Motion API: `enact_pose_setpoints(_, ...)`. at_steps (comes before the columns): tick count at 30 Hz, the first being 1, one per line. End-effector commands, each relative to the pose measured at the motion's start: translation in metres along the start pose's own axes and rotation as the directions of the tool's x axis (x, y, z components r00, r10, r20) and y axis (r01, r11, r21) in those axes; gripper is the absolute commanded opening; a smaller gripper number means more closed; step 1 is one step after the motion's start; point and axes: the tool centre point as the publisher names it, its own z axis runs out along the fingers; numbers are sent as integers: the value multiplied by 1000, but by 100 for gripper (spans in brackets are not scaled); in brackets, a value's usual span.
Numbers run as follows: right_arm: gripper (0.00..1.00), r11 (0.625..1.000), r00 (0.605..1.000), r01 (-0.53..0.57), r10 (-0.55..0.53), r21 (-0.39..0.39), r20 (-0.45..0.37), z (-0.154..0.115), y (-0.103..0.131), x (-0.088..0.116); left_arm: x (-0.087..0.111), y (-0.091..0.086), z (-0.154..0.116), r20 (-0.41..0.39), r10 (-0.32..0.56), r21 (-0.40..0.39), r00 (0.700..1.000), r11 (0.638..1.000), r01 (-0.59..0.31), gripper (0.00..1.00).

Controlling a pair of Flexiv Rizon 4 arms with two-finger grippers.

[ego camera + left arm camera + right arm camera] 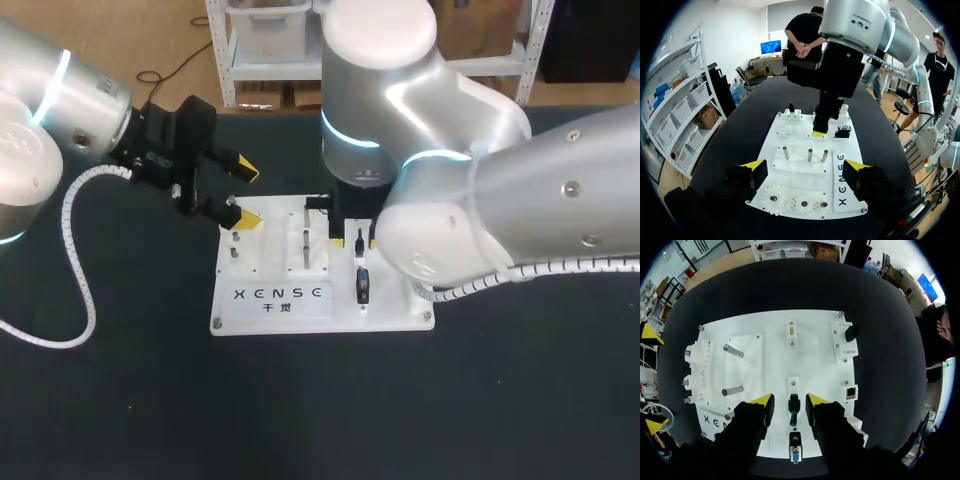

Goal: Insert the USB connector, Ethernet cable, and multi-pin plug into their matching sockets one by one.

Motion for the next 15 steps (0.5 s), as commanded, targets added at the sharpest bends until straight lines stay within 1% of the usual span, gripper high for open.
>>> enact_pose_setpoints(1, 22, 1000, 1000, 2, -2, 1, -3, 0, -2, 1, 1, 1, 1, 5, 3, 0, 1000, 1000, -3, 100)
enact_pose_setpoints(4, 7, 1000, 1000, 1, -1, -1, -6, 0, -4, 2, 1, 1, 1, 5, 3, 0, 1000, 1000, -3, 100)
enact_pose_setpoints(5, 0, 1000, 1000, -6, 6, -11, -11, 0, -5, 2, 1, 1, 1, 5, 3, 0, 1000, 1000, -3, 100)
enact_pose_setpoints(10, 0, 1000, 1000, 0, 0, -24, 7, -7, -9, 2, 1, 1, 1, 5, 3, 0, 1000, 1000, -3, 100)
enact_pose_setpoints(15, 0, 999, 999, 0, 2, -42, 42, -21, -11, -1, 1, 1, 1, 5, 3, 0, 1000, 1000, -3, 100)
